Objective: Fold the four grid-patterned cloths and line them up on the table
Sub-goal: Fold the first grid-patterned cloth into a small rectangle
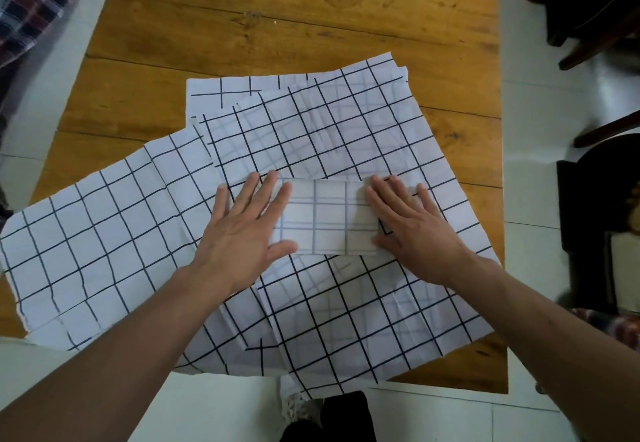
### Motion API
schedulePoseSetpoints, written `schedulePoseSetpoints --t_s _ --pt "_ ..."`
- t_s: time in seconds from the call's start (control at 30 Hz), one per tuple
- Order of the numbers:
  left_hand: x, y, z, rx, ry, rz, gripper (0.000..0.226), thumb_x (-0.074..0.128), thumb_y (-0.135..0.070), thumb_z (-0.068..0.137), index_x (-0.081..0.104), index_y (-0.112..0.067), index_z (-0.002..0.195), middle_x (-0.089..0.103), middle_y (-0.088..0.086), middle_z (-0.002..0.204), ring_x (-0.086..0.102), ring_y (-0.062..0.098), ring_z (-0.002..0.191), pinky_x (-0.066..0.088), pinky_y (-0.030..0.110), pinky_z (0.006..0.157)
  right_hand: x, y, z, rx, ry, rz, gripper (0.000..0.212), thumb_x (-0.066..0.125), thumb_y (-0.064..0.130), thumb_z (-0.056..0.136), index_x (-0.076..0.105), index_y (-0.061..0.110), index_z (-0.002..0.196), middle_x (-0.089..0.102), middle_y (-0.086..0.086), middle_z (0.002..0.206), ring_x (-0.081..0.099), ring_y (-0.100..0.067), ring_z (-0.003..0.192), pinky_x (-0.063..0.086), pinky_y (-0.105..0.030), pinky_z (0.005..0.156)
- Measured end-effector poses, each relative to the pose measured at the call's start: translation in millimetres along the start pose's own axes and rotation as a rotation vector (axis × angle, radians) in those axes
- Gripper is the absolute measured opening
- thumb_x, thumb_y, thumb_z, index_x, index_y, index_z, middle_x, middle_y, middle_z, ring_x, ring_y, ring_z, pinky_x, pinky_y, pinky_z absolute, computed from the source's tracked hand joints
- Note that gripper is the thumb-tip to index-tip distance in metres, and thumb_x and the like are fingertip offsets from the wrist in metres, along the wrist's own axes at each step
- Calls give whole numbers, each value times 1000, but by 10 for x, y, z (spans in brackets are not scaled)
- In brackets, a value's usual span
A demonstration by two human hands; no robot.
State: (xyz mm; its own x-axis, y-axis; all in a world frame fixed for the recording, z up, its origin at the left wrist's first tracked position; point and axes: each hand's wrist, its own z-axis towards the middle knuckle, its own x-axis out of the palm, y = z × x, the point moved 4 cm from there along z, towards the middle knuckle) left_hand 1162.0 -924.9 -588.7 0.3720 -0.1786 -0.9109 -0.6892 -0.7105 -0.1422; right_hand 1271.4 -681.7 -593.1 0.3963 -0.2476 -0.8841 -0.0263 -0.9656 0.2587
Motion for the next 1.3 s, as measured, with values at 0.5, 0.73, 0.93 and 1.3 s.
schedulePoseSetpoints --t_s 0.5,0.73,0.93,1.3 --pt "-95 -227 -47 210 -217 -95 56 88 -32 65 70 -15 115 62 7 134 59 28 121 48 45 96 -53 304 -15 35 -325 251 52 79 27 77 62 22 126 50 -1 141 52 -21 123 51 -47 93" --pt "-198 -324 25 188 -165 38 59 88 -36 51 71 -16 105 70 5 119 68 28 102 53 40 83 -89 322 -54 93 -293 215 69 82 30 74 53 25 137 44 1 147 48 -22 130 40 -41 101" --pt "-205 -445 13 175 -176 75 51 86 -15 48 68 -11 96 70 10 106 68 32 91 54 43 79 -84 351 -74 111 -287 204 68 76 30 81 46 25 142 38 1 151 40 -21 136 33 -38 109" --pt "-361 -444 -37 78 -378 -111 25 36 -32 83 57 -19 84 55 -7 68 53 21 68 40 36 81 -143 433 -133 5 -315 214 55 78 42 77 62 21 125 56 -3 133 46 -25 129 38 -46 108"
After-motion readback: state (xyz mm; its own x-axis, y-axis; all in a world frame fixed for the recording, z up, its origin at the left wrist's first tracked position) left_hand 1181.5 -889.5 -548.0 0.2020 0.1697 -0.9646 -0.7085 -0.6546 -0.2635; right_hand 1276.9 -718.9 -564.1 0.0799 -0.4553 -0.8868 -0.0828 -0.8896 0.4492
